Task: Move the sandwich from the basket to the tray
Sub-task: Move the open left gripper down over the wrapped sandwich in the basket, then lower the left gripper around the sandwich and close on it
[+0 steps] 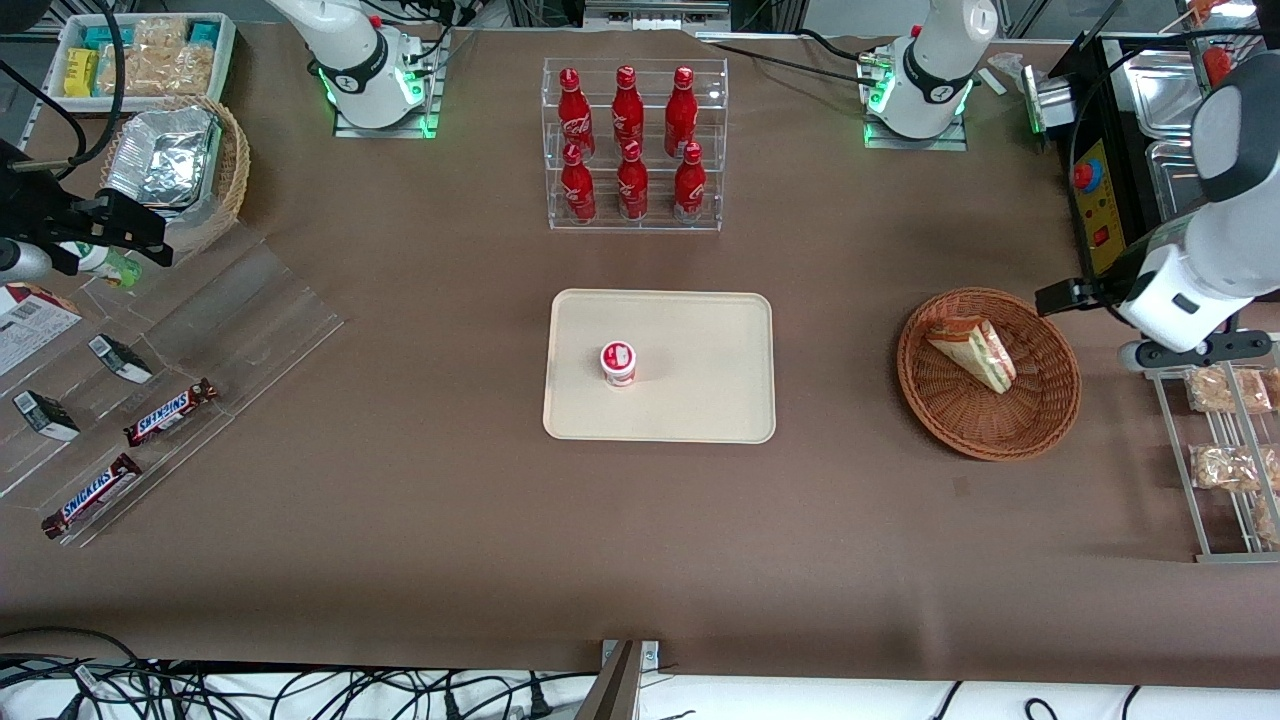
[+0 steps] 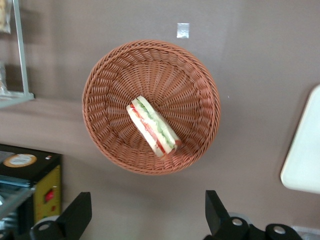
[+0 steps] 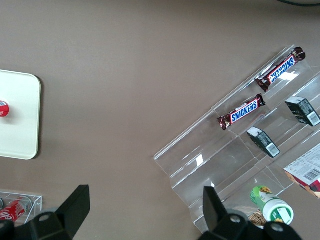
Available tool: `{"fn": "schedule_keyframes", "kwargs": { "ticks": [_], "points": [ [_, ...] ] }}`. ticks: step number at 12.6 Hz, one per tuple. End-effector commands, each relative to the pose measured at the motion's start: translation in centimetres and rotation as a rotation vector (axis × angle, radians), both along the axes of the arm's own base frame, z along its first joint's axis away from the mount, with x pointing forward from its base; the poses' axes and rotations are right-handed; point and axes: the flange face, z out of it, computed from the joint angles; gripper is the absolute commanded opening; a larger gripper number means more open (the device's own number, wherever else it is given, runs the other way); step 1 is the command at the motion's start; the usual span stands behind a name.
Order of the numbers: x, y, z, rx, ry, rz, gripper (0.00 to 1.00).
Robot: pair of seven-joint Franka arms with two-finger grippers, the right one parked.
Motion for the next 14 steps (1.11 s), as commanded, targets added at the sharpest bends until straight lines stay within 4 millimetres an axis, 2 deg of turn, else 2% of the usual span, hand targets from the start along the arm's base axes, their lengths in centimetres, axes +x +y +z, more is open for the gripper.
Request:
{"fn": "schedule_keyframes", "kwargs": {
  "ticks": [1, 5, 10, 14],
  "points": [
    [-2.5, -0.2, -2.4, 0.035, -0.055, 0.126, 1.00],
    [-3.6, -0.7, -7.2, 0.052, -0.090, 0.276, 1.00],
    [-5.5, -1.6, -13.3, 0.092, -0.162, 0.380, 1.00],
    [-6.7, -1.7, -17.3, 0.110, -0.197, 0.444, 1.00]
  ]
}}
